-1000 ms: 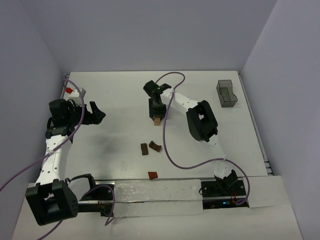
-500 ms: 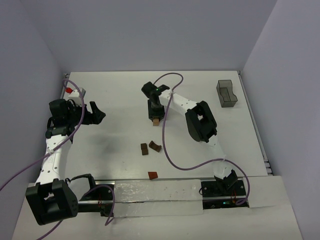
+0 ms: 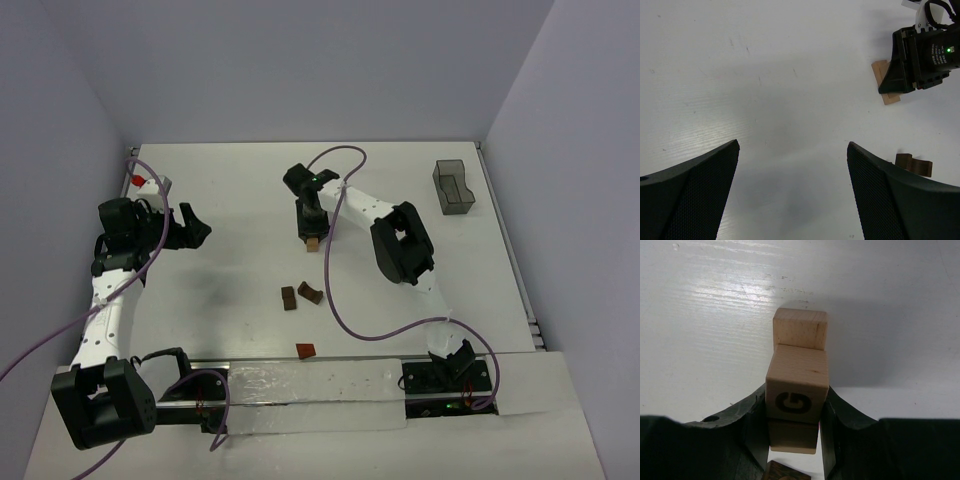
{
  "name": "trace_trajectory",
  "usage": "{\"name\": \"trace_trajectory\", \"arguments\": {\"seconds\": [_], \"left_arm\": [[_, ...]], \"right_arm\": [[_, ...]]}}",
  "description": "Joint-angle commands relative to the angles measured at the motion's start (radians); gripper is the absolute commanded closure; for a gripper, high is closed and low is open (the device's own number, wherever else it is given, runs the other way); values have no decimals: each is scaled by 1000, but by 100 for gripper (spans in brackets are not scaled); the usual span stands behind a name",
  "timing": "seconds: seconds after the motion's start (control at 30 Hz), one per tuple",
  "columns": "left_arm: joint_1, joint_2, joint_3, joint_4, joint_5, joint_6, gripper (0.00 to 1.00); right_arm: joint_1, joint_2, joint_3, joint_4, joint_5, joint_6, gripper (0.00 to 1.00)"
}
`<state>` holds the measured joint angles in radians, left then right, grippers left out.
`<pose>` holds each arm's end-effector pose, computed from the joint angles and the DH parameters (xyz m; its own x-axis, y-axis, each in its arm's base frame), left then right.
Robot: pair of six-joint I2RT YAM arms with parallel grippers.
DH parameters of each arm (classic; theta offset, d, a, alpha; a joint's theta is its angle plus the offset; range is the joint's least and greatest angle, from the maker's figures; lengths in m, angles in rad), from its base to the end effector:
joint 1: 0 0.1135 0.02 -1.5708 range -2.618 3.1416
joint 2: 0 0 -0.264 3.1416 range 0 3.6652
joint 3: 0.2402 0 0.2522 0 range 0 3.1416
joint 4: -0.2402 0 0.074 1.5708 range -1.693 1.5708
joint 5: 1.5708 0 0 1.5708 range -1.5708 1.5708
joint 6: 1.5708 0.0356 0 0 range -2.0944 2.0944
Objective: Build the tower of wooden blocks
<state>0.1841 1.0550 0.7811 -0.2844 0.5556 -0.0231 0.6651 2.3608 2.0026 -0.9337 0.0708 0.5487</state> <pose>0.2298 0.0237 0.2794 -0.5272 -0.1181 -0.8415 0.2722 0.9146 -0.2989 0.3856 0.2993 0.1643 -0.9585 -0.0905 -0.2704 -0.1176 0.9894 0.0856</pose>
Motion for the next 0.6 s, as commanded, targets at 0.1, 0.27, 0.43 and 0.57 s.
{"name": "trace_trajectory", "arguments": {"seconds": [0.1, 0.27, 0.43, 0.57], "left_arm": [[5, -6, 6, 40, 3, -7, 5], [5, -5, 8, 40, 5, -8, 5], [5, -7, 7, 39, 3, -6, 5], [5, -7, 7, 36, 3, -5, 5]], "right_arm": [[-4, -1, -22, 15, 12, -19, 59], [-4, 3, -16, 15, 3, -17, 38], [-4, 21, 12, 14, 1, -21, 28], [-6, 49, 48, 7, 0, -30, 30]]}}
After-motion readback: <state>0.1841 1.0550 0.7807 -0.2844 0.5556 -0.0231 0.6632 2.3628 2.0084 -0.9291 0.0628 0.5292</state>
